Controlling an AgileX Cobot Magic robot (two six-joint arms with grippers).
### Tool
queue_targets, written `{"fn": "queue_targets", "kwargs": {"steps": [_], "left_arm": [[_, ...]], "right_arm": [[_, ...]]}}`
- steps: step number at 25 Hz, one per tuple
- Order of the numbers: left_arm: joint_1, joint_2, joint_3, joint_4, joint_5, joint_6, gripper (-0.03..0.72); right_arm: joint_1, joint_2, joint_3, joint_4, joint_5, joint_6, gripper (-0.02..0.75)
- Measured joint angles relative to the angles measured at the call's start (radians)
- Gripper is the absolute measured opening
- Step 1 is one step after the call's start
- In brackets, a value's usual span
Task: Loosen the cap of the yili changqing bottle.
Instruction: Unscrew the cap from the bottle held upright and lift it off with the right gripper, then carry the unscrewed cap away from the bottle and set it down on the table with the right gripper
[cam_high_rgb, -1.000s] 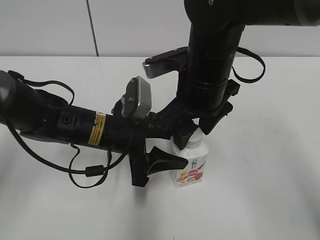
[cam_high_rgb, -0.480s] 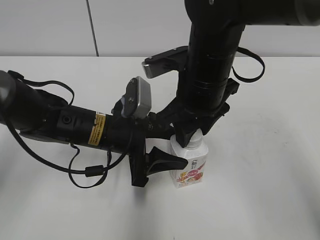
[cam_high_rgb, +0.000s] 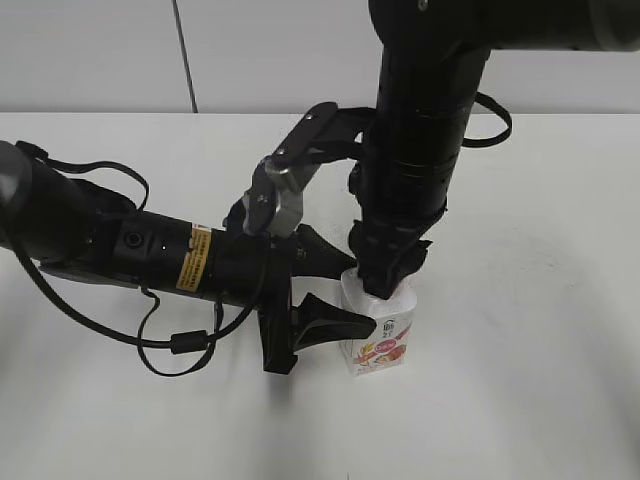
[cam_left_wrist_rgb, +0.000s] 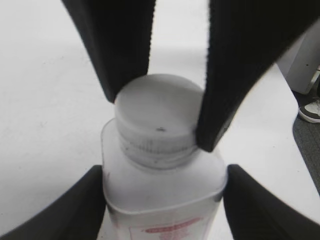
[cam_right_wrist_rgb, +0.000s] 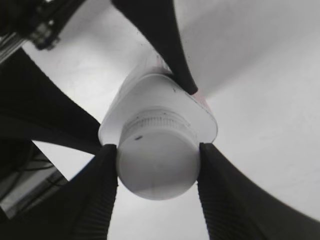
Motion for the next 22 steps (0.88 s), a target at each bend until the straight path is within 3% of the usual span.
{"fn": "queue_targets", "kwargs": {"steps": [5,8,17,22], "left_arm": [[0.000,0.000,0.000,0.000,0.000,0.000,0.440],[0.000,0.000,0.000,0.000,0.000,0.000,0.440],[0.000,0.000,0.000,0.003,-0.001,0.000,0.440],[0.000,0.000,0.000,0.003,-0.001,0.000,0.440]], "right_arm": [[0.001,0.000,0.000,-0.023,0.008,-0.403,0.392],[0.001,0.000,-0.004,-0.034,0.009,-0.519,0.392],[0.001,-0.018,-0.095,-0.014,0.047,-0.578,0.392],[0.001,-0.067,-0.108,-0.011,0.049,-0.470,0.392]]}}
